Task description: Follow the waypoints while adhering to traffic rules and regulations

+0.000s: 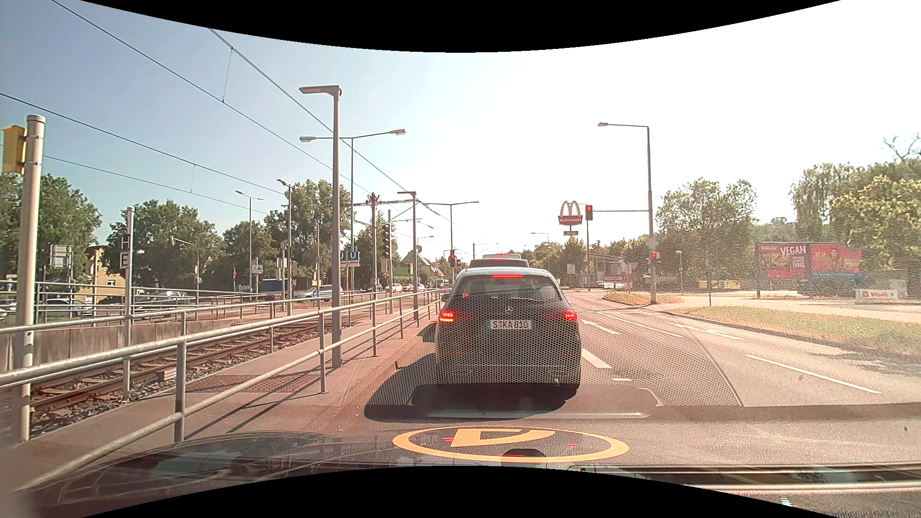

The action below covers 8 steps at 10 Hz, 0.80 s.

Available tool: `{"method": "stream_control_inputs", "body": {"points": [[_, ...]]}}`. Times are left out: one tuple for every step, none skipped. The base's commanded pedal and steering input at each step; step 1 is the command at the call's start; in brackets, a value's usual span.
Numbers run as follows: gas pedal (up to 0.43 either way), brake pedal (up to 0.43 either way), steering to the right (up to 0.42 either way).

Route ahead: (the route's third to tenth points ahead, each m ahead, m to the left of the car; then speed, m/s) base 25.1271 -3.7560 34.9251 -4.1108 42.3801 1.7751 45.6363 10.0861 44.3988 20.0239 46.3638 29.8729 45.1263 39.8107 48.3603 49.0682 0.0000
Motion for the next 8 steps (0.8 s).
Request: {"method": "stream_control_inputs", "body": {"points": [[0.0,0.226,0.006],[0.0,0.226,0.006],[0.0,0.226,0.006],[0.0,0.226,0.006],[0.0,0.226,0.006],[0.0,0.226,0.006],[0.0,0.232,0.006],[0.0,0.232,0.006]]}}
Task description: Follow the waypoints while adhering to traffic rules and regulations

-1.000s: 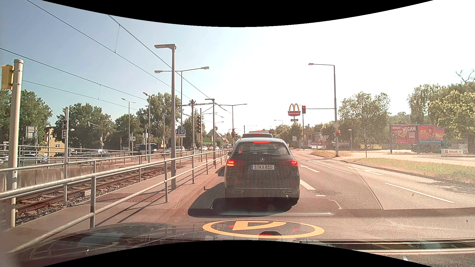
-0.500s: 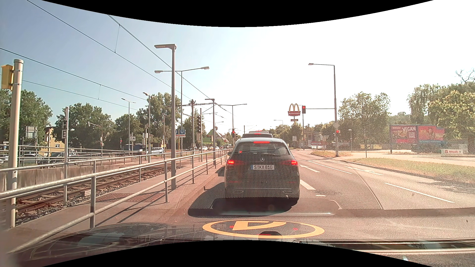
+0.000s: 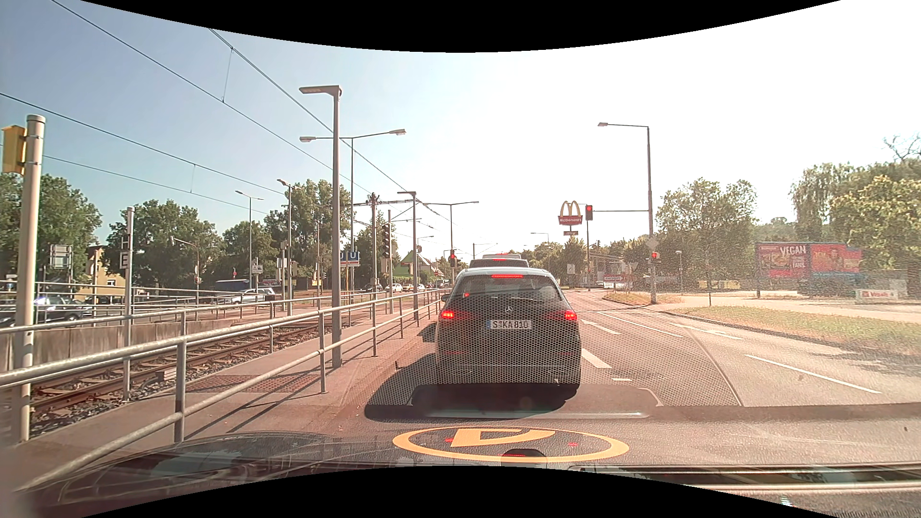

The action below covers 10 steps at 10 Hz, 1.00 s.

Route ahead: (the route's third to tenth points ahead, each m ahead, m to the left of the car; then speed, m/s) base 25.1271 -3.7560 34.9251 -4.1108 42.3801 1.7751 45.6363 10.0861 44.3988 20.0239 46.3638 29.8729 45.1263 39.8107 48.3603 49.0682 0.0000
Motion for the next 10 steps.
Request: {"method": "stream_control_inputs", "body": {"points": [[0.0,0.232,0.006],[0.0,0.232,0.006],[0.0,0.232,0.006],[0.0,0.232,0.006],[0.0,0.232,0.006],[0.0,0.232,0.006],[0.0,0.232,0.006],[0.0,0.232,0.006],[0.0,0.232,0.006],[0.0,0.232,0.006]]}}
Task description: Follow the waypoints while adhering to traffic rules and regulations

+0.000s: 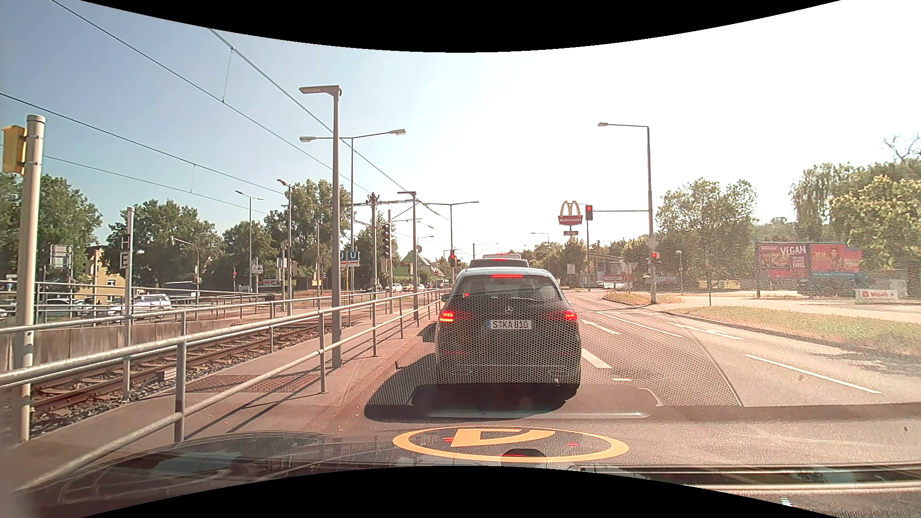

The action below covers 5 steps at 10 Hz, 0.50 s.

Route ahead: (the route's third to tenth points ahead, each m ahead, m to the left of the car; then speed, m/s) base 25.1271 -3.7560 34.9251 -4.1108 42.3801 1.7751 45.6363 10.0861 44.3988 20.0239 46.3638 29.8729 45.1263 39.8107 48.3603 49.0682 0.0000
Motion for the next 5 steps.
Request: {"method": "stream_control_inputs", "body": {"points": [[0.0,0.232,0.006],[0.0,0.232,0.006],[0.0,0.232,0.006],[0.0,0.232,0.006],[0.0,0.232,0.006]]}}
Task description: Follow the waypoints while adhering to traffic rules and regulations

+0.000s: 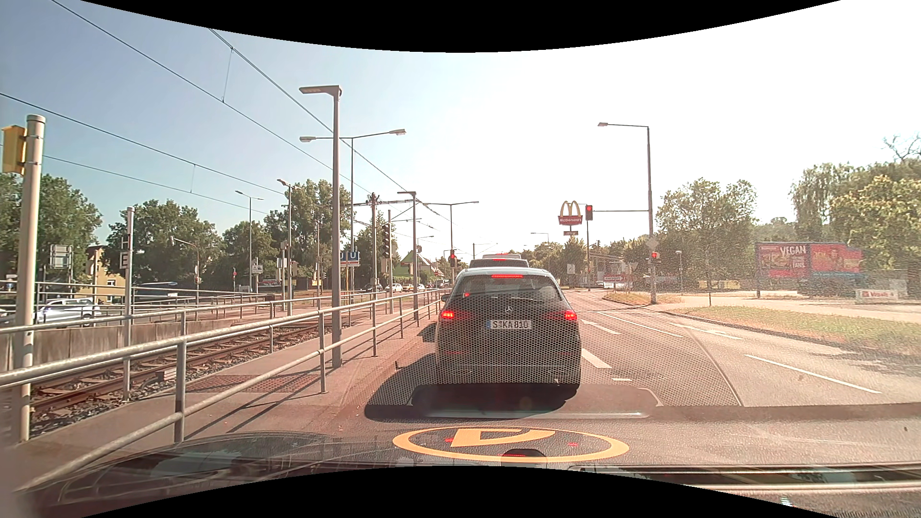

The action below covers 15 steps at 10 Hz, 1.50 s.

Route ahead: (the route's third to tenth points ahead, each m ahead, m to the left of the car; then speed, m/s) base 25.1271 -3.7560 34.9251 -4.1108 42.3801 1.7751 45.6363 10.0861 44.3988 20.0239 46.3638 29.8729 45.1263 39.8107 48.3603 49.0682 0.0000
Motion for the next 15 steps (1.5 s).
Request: {"method": "stream_control_inputs", "body": {"points": [[0.0,0.232,0.006],[0.0,0.232,0.006],[0.0,0.232,0.006],[0.0,0.232,0.006],[0.0,0.232,0.006],[0.0,0.232,0.006],[0.0,0.232,0.006],[0.0,0.232,0.006],[0.0,0.232,0.006],[0.0,0.232,0.006],[0.0,0.232,0.006],[0.0,0.232,0.006],[0.0,0.232,0.006],[0.0,0.238,0.006],[0.0,0.232,0.006]]}}
